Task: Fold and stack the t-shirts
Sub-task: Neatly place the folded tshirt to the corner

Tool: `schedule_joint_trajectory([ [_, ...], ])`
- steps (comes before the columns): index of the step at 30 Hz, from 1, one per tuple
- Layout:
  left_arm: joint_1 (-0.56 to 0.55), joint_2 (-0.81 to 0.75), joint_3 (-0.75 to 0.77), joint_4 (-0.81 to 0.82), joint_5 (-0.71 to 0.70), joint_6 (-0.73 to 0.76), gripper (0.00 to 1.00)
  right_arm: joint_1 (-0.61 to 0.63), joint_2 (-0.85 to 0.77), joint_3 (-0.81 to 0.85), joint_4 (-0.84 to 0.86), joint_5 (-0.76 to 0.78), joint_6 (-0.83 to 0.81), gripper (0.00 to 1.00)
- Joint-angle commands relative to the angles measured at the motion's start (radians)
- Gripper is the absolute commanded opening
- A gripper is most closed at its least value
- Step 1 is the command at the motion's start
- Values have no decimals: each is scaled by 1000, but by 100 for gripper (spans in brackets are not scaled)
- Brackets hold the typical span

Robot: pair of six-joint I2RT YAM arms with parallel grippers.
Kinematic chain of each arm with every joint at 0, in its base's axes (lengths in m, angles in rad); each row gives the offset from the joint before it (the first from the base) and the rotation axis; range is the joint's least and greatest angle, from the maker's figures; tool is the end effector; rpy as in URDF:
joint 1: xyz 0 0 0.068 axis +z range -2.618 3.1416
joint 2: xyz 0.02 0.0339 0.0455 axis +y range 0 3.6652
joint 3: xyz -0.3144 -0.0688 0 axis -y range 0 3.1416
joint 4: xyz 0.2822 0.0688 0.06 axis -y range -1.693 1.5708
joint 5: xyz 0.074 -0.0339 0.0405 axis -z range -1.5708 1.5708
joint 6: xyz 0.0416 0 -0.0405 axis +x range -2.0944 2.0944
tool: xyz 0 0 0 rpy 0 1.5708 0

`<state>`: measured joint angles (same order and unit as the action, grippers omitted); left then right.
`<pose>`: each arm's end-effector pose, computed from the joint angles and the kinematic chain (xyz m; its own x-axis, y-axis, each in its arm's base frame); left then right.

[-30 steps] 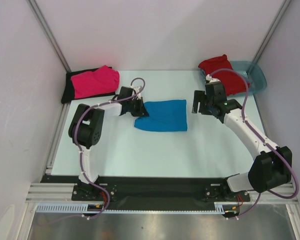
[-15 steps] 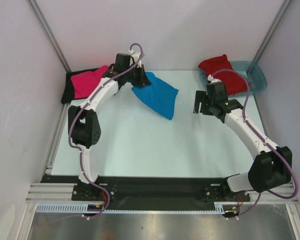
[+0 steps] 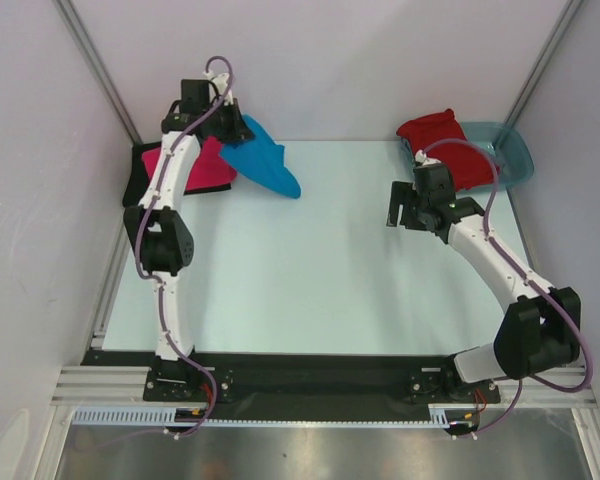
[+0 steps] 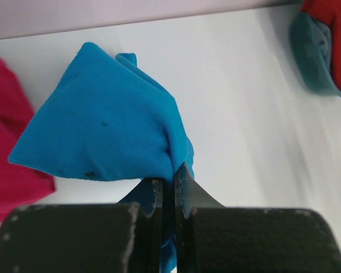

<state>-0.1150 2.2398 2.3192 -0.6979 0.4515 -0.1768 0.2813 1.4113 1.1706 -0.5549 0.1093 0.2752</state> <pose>0.5764 -0.0849 0.3777 -0.6473 -0.0845 -0.7576 0.3480 0.8515 -0.3923 0.3271 0.0898 0.3325 -0.7154 0.0744 -0.6947 -0.0085 0.9933 0.1152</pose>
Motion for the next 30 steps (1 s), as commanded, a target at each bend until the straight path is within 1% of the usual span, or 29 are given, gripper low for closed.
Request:
schedule_joint_trajectory([
  [1,66,27,84,29,39,14,0,-7,18,17,30,-13,-13,80],
  [4,112,64,143,35,52,13,0,-7,29,27,26,-13,-13,80],
  [6,170,78,180,49,59,14,0,-7,40,32,26,-13,-14,80],
  [8,201,89,186,84,61,4,0,-10,54,35,32,-23,-10,80],
  [9,234,92,186,101,68,-16,0,-8,60,38,33,-29,-10,80],
  [10,251,96,186,141,81,-27,1,-10,66,40,35,-36,-5,80],
  [14,322,121,233,198,93,-78,2,-8,100,46,46,-60,5,80],
  [20,402,73,198,219,-10,-87,3,1,149,72,29,-79,7,79],
  [24,454,67,143,224,-23,-90,3,12,155,72,24,-80,7,79],
  [27,468,75,91,227,-53,-82,4,16,155,72,16,-79,5,79],
  [28,469,78,80,221,-66,-79,3,18,153,70,15,-79,2,79],
  [30,468,84,54,207,-129,-70,2,21,149,69,7,-68,1,79],
])
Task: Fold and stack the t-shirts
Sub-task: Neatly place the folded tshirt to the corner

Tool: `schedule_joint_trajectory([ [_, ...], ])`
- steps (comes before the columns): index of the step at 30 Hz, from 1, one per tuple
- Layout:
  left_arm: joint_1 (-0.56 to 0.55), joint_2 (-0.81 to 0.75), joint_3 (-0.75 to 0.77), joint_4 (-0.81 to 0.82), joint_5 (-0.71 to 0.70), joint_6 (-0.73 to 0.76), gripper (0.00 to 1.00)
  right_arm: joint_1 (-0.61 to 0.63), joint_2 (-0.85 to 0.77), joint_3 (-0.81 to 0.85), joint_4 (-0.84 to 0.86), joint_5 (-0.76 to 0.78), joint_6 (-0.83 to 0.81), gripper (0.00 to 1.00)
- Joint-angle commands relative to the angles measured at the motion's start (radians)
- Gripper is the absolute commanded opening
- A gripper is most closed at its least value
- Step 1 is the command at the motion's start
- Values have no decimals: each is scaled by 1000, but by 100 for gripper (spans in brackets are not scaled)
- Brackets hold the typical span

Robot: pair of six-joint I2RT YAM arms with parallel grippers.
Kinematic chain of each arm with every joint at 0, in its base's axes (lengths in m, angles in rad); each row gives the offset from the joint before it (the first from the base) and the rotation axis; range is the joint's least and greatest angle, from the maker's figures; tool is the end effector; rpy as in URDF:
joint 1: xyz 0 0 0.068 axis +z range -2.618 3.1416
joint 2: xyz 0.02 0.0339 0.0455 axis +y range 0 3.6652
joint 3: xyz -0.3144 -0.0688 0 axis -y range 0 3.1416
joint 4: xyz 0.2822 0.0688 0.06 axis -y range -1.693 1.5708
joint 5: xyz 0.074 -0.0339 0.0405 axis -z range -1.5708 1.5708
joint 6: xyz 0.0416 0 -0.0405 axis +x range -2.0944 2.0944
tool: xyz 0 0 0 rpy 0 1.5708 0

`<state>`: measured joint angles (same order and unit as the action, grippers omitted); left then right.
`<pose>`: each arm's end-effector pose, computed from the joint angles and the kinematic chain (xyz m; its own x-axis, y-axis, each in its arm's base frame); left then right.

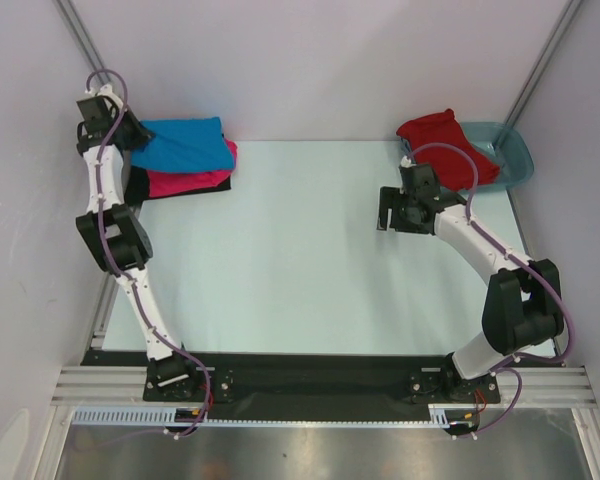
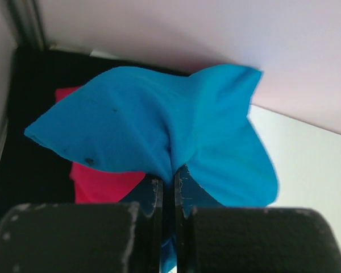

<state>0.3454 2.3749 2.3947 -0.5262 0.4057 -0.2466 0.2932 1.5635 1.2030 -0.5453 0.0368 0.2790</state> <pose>0.5941 0.1963 0.3428 -0.4459 -0.3988 -0.8013 -0.0982 0.9116 -0.3991 0.3587 0.1067 0.2935 -0.7978 0.0466 -0.6012 -0.0493 0.9886 0.1421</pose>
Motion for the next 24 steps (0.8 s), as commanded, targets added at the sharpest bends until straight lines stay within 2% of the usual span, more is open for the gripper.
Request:
schedule_joint_trajectory([
  [1,7,-55,-61,51,-88,0,5,8,-5,33,-5,6,-4,79],
  [3,9,-59,-91,61,-79,7,13,9,-11,29,-8,9,-4,79],
  [4,9,-54,-97,57,-77,10,25,8,-13,26,-5,9,-6,79],
  [5,9,-55,-100,51,-99,12,25,9,-16,26,-8,9,-6,79],
  [6,9,-65,-132,52,-137,10,38,9,-17,24,-13,9,-6,79],
  [7,9,-72,-149,64,-159,12,61,11,-17,24,-16,9,-6,79],
  [8,9,-88,-161,68,-172,16,77,9,-22,23,-16,8,-6,79],
  [10,9,-100,-178,65,-188,20,88,11,-31,10,-10,8,-6,79],
  [11,10,-108,-186,69,-194,14,99,12,-34,6,-5,2,-4,80],
  [16,3,-199,-261,89,-266,7,100,15,-48,-9,-4,-6,-1,80],
  [19,-25,-292,-310,130,-326,59,100,18,-62,-26,4,-14,-1,80],
  [24,-94,-375,-226,86,-487,171,100,20,-94,-55,5,-17,-6,80],
])
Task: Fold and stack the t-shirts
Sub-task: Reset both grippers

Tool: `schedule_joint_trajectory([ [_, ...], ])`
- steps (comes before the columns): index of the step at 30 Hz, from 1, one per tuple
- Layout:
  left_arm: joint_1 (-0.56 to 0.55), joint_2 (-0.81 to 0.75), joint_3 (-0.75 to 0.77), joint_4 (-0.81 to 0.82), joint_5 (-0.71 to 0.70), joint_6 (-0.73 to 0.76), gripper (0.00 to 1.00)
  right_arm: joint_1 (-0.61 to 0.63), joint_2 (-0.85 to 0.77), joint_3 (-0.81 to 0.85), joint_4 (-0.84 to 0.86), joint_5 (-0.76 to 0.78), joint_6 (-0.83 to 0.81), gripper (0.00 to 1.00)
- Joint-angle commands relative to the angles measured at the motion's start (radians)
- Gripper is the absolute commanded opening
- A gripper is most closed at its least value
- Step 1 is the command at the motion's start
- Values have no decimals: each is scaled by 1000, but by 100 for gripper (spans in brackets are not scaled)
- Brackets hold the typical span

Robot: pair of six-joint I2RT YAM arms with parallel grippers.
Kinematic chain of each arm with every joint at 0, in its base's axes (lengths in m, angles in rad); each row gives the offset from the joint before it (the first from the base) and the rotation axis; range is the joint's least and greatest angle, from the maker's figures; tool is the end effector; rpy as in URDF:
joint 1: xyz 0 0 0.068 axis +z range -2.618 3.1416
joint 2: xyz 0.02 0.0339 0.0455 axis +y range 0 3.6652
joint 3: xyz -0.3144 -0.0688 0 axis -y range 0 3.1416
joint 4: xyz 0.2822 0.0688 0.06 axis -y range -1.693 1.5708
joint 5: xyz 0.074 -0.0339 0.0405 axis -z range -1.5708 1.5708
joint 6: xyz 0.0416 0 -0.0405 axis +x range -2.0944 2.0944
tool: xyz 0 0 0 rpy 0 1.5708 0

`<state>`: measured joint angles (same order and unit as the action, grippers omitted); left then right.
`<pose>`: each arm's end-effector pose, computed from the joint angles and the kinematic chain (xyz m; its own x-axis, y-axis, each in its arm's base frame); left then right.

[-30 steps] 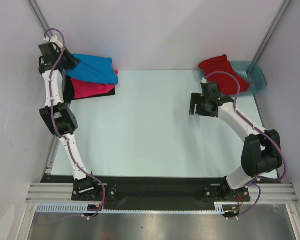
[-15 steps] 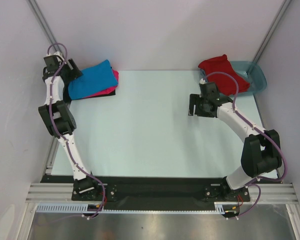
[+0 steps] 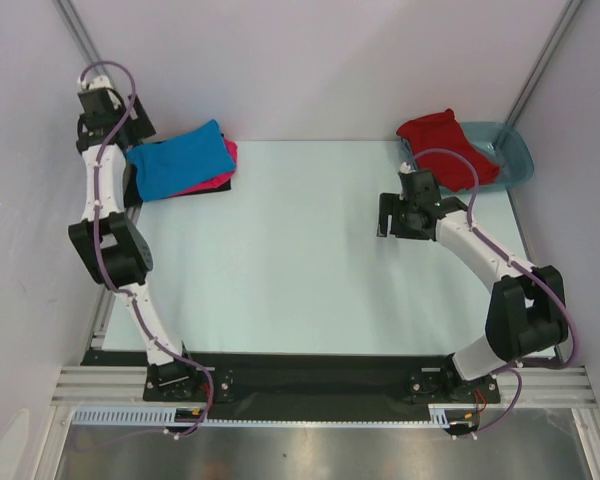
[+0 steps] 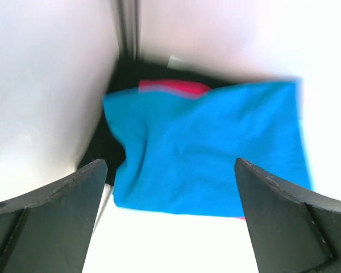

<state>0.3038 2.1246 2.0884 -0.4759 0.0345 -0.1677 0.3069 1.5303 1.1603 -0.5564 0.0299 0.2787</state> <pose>0.5446 0.1692 0.3740 -0.4159 -0.3052 -0.8567 -0.3445 0.9247 -0.1622 0.3450 0.1080 0.2891 -0.8111 0.0314 -0.5841 -0.0642 0.9877 0.1423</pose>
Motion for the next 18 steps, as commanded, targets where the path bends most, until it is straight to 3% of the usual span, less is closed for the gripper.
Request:
schedule_joint_trajectory([
  [1,-57,-129,144,-21,-116,112,100,5,-67,-20,21,-10,-7,80],
  [5,-103,-207,197,-89,-76,96,100,1,-99,-43,30,-19,-7,80],
  [6,-110,-227,193,-95,-12,85,100,4,-102,-45,32,-19,-6,80],
  [11,-208,-360,92,-107,139,-50,100,9,-140,-66,41,-19,8,80],
  [15,-363,-527,-117,-70,99,-70,100,17,-186,-93,52,-47,30,80],
  [18,-448,-704,-392,39,119,-144,100,38,-226,-117,55,-36,40,80],
])
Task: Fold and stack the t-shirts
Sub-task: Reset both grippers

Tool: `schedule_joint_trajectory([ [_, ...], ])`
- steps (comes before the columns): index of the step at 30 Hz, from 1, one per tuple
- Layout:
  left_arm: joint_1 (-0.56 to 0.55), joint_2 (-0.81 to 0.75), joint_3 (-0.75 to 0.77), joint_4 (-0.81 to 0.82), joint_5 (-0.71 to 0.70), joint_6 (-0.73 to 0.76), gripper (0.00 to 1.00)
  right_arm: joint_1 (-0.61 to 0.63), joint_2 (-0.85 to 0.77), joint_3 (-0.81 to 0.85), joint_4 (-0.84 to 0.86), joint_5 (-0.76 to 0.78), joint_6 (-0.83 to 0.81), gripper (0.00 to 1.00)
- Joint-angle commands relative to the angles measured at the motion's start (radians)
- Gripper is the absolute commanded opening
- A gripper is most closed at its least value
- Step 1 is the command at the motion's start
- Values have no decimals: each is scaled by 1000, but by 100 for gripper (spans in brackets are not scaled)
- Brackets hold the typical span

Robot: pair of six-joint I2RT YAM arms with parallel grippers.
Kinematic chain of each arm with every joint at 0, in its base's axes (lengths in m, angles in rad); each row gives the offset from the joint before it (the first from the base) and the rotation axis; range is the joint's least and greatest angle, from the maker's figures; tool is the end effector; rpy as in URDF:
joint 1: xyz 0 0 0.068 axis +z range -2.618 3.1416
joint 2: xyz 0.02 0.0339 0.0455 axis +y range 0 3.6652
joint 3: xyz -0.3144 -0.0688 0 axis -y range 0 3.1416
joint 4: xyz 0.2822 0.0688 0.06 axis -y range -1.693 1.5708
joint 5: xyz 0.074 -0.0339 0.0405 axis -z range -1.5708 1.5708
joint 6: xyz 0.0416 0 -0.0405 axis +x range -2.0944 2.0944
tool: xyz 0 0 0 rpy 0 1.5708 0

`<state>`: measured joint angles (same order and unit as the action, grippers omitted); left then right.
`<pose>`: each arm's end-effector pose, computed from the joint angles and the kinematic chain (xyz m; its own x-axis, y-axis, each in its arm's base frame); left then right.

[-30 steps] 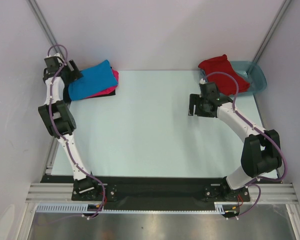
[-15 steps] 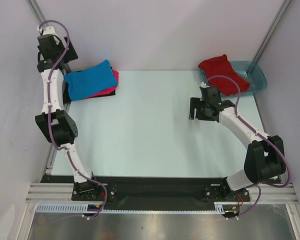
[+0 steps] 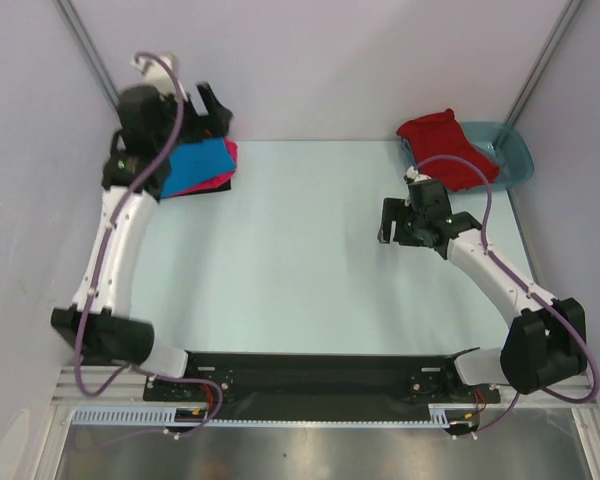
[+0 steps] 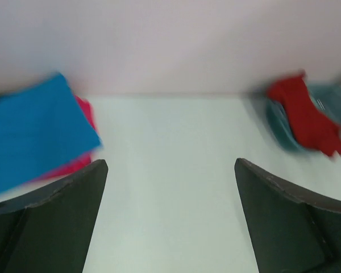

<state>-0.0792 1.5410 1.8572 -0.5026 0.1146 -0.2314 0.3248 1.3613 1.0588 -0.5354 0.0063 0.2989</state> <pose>0.3720 -0.0343 0.5512 -0.2235 -0.2108 -0.9516 0.1432 0.9586 -0.2460 0.3026 0.1016 0.3083 -0.7659 0.0528 -0.6407 -0.0937 0.9768 0.1925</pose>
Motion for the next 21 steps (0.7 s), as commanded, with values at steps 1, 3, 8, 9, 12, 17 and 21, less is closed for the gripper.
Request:
schedule_joint_trajectory([
  [1,-86,-228,-329,105,28,-109,100,28,-79,-22,32,-8,25,80],
  [3,-151,-324,-497,229,8,-120,100,54,-99,-42,26,47,29,80],
  [8,-212,-550,-786,279,-67,-131,100,97,-160,-69,5,107,48,81],
  [9,-215,-565,-799,263,-88,-117,100,108,-166,-78,3,113,51,81],
  [12,-218,-625,-843,236,-118,-86,100,129,-179,-88,-1,135,69,81],
  [17,-218,-656,-875,251,-173,-48,100,143,-174,-72,-26,165,85,82],
  [21,-218,-636,-863,230,-188,-31,100,149,-174,-63,-34,182,91,82],
])
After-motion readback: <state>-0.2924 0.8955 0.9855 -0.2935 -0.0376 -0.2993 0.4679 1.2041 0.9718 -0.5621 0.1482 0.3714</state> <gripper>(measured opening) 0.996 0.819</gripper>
